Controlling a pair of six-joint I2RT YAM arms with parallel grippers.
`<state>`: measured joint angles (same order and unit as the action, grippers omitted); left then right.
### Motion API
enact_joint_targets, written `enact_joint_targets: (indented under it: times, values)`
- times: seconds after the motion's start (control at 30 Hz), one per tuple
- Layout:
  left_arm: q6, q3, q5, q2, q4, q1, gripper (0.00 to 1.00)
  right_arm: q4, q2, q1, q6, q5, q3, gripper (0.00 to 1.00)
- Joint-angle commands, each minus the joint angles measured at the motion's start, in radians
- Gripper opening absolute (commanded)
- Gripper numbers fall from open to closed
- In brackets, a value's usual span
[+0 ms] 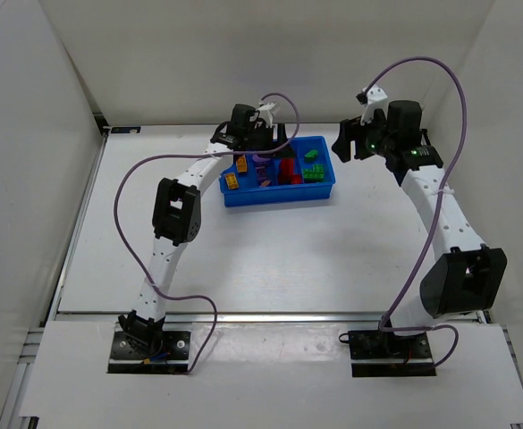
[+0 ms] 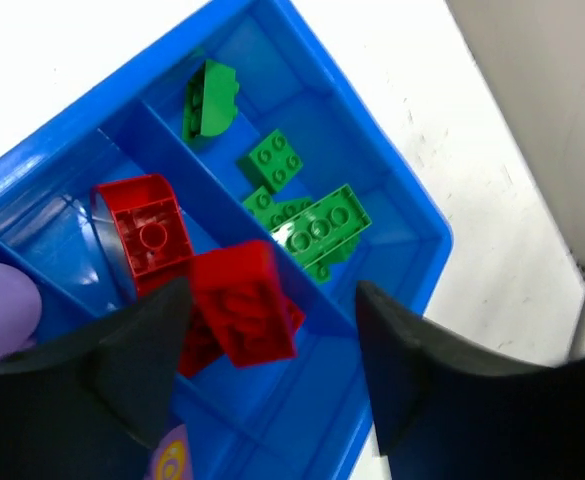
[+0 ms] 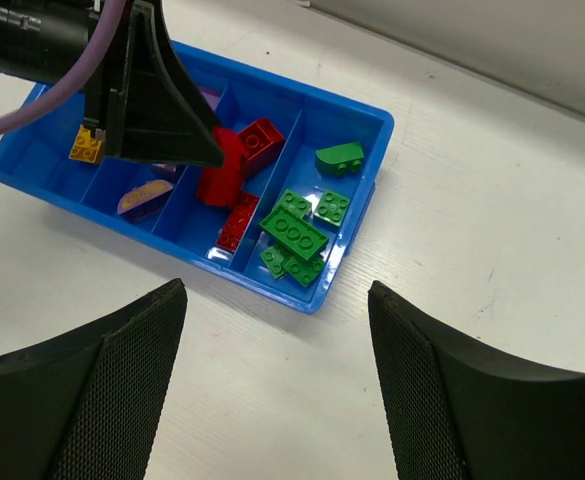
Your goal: Sort the legos into containers by color
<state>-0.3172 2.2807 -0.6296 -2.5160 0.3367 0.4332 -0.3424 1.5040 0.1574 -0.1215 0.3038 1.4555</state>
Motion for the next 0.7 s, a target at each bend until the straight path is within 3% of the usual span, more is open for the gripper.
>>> enact_joint_targets:
  times: [0.0, 0.07, 0.1, 0.33, 0.47, 0.53, 0.67]
  values:
    - [0.001, 0.049, 0.013, 0.016, -0.007, -0.001, 0.80, 0.013, 0.019, -0.002, 0.016, 0.023, 0.026, 0.77]
    - [0.001, 0.053, 0.021, 0.022, -0.007, -0.001, 0.97, 0.013, 0.025, -0.001, 0.017, 0.024, 0.026, 0.77]
    - [-0.002, 0.053, 0.024, 0.029, -0.007, -0.002, 0.99, 0.019, 0.025, -0.002, 0.019, 0.026, 0.020, 0.77]
    - [0.012, 0.111, 0.097, 0.163, 0.027, -0.014, 0.99, 0.037, 0.012, 0.001, 0.013, 0.021, 0.003, 0.77]
    - [0.050, 0.154, 0.180, 0.276, 0.132, -0.051, 0.99, 0.013, 0.002, -0.002, 0.029, 0.024, 0.009, 0.78]
    - [0.053, 0.099, 0.208, 0.366, 0.195, -0.101, 0.99, -0.012, 0.008, -0.018, 0.049, 0.018, 0.026, 0.85]
    - [0.157, -0.073, 0.252, 0.523, 0.333, -0.200, 0.99, -0.079, 0.016, -0.088, 0.098, 0.081, 0.034, 0.90]
